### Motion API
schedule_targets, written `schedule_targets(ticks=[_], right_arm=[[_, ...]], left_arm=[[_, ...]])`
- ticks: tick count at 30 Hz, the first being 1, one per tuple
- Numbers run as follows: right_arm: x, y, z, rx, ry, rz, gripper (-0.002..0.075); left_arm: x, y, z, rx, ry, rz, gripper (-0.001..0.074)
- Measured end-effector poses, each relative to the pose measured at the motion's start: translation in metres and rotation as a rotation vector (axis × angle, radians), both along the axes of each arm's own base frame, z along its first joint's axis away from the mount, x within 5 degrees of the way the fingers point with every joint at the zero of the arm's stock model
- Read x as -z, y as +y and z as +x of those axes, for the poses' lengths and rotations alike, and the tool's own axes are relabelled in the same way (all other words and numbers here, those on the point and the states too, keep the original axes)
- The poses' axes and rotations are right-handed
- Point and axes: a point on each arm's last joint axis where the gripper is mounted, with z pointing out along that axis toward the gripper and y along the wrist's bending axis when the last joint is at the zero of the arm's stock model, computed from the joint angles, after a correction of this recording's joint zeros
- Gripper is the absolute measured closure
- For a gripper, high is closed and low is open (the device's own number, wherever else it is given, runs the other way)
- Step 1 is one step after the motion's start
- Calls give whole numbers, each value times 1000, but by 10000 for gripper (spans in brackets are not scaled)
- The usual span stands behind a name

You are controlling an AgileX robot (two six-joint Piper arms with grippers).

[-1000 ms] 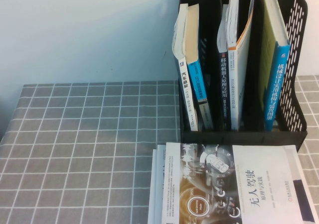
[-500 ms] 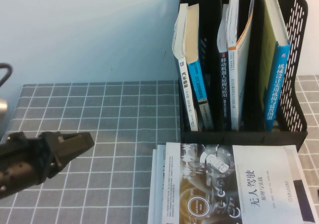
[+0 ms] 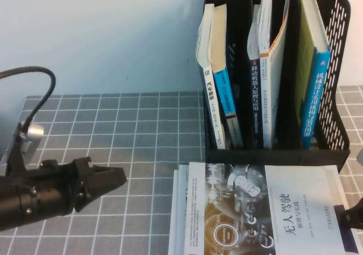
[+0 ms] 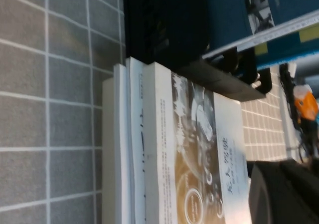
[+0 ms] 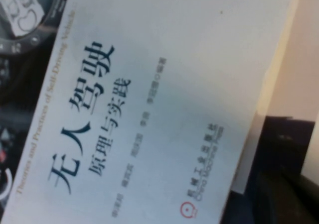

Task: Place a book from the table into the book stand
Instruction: Push book with right arm

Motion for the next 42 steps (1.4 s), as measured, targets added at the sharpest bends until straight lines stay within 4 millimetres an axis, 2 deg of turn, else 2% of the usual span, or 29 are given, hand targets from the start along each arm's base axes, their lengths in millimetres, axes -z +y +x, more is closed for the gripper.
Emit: schedule_targets(ticks=[3, 6, 9, 11, 14, 17, 21, 28, 33, 37, 42], right_arm=[[4, 2, 2, -10, 12, 6, 729], [5, 9, 4, -14, 9, 20, 729], [6, 19, 8, -1, -19, 35, 729], [6, 29, 10, -3, -40, 51, 729], [7, 43, 10, -18, -52, 81, 729], [10, 52, 11, -25, -56, 102, 729], [13, 55, 13, -21, -65, 118, 729], [14, 58, 17, -46, -91, 137, 729], [14, 60, 20, -78, -131, 134, 729], [15, 60, 21, -98, -161, 128, 729], [14, 61, 22, -120, -187, 129, 729]], left_arm=[[7, -3, 3, 48, 21, -23, 735], [15, -6, 5, 94, 41, -45, 692], [24, -7, 9, 125, 57, -50, 568], [31, -8, 12, 139, 83, -66, 421], [42, -9, 17, 146, 109, -77, 244], [56, -8, 23, 133, 144, -89, 159], [77, -8, 29, 137, 186, -82, 129], [117, -8, 38, 155, 285, -80, 122], [137, -14, 47, 211, 332, -187, 122], [140, -18, 53, 238, 331, -246, 125], [141, -21, 55, 252, 325, -251, 185]])
